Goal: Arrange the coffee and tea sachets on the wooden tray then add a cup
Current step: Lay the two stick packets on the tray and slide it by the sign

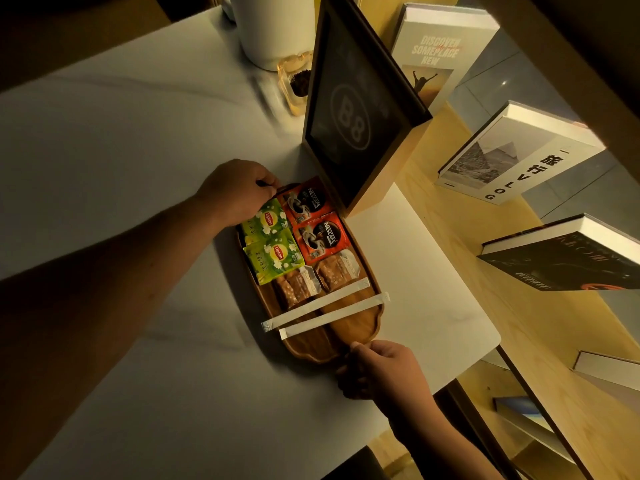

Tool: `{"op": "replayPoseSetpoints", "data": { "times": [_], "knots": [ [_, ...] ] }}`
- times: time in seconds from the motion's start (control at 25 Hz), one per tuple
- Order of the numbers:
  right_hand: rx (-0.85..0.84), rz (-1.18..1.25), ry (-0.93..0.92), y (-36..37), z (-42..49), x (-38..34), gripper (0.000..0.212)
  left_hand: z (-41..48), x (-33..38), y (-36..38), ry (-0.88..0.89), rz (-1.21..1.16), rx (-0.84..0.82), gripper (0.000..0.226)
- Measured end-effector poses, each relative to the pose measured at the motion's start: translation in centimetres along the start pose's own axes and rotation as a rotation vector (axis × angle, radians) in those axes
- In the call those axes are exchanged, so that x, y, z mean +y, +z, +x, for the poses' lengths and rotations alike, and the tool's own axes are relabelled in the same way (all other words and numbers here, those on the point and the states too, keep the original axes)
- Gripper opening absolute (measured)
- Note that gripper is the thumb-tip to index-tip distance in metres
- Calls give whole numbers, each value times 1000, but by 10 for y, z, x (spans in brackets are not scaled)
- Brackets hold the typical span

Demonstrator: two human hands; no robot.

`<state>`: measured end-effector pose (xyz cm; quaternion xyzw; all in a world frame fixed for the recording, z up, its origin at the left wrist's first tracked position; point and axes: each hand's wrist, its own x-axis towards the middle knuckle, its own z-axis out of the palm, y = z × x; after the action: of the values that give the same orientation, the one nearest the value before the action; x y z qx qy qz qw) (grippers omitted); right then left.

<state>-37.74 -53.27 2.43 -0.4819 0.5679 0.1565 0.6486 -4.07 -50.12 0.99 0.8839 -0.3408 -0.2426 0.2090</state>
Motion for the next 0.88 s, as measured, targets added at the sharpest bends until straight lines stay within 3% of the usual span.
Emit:
{"op": "replayPoseSetpoints", "data": {
  "times": [0.6,0.72,0.8,0.88],
  "knots": [
    [25,-69,-55,-1,5,-12,33,1,-10,-4,-40,-20,27,25],
    [45,-246,-100,-1,-2,-17,31,-30,-34,-11,-103,16,177,40],
    [94,-375,-176,2,-9,-24,31,-68,-65,-14,-143,84,324,32],
    [123,-473,-302,11,-19,-32,33,-122,-102,-12,-142,152,367,28]
  ]
}}
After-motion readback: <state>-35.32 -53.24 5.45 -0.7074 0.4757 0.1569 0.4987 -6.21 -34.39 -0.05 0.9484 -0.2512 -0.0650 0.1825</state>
